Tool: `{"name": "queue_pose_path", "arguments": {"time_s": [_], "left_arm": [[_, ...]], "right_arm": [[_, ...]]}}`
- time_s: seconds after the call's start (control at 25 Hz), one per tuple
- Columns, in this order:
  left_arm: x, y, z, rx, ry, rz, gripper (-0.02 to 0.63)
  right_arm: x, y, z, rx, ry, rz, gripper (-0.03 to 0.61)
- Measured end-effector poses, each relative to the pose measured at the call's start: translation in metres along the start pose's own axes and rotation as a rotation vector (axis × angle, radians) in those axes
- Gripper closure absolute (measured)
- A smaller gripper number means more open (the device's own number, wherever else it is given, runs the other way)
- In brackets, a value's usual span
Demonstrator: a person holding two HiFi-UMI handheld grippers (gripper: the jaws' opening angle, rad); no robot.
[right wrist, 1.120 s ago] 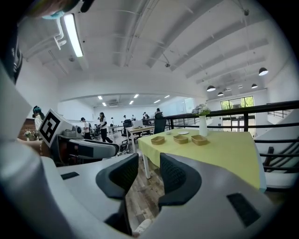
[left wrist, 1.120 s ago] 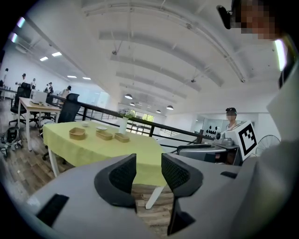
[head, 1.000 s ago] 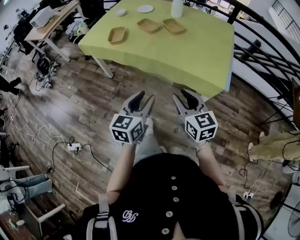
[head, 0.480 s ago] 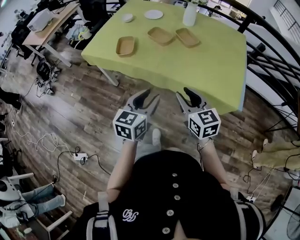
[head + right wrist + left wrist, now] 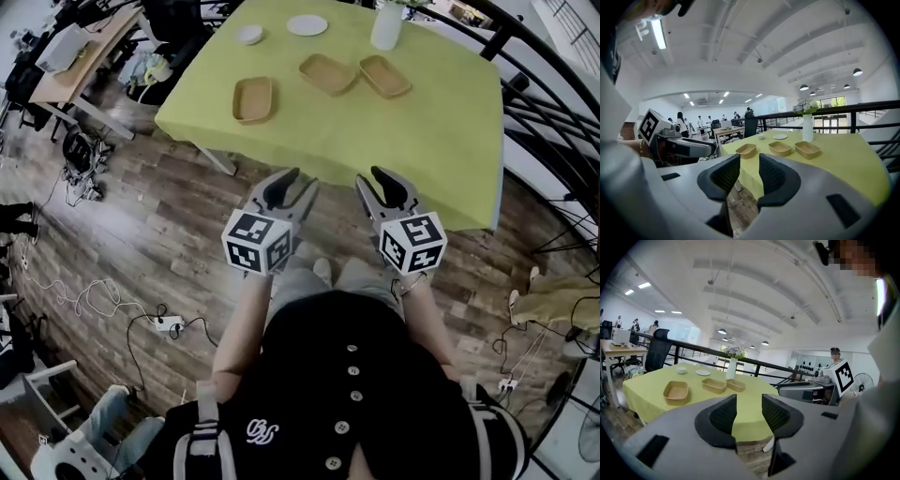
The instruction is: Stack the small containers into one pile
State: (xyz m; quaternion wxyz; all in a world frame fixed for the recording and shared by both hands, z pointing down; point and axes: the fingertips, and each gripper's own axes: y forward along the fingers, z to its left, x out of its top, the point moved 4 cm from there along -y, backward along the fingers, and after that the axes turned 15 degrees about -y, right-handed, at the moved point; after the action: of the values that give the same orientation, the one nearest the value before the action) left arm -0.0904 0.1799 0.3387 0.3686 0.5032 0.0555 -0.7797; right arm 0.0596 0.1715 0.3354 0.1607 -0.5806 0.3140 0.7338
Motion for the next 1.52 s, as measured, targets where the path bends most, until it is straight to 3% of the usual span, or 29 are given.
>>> {"name": "queue_pose_path", "arguments": {"time_s": [0.48, 1.08, 1.52], "left_arm": [[0.004, 0.021, 0.038, 0.011, -0.068, 0.008, 0.449], [0.066, 0.069, 0.117, 0.117, -0.086, -0.032, 0.449], [0.109, 0.145, 0.145, 0.145, -0.077, -0.04, 0.448]], "right_arm": [[0.0, 0.042, -0.014, 0.024, -0.006, 0.025, 0.474], [0.016, 0.17, -0.052, 0.17, -0.008, -0.008, 0.486], [0.029, 0.236, -0.112, 0.254, -0.029, -0.036, 0.509]]}}
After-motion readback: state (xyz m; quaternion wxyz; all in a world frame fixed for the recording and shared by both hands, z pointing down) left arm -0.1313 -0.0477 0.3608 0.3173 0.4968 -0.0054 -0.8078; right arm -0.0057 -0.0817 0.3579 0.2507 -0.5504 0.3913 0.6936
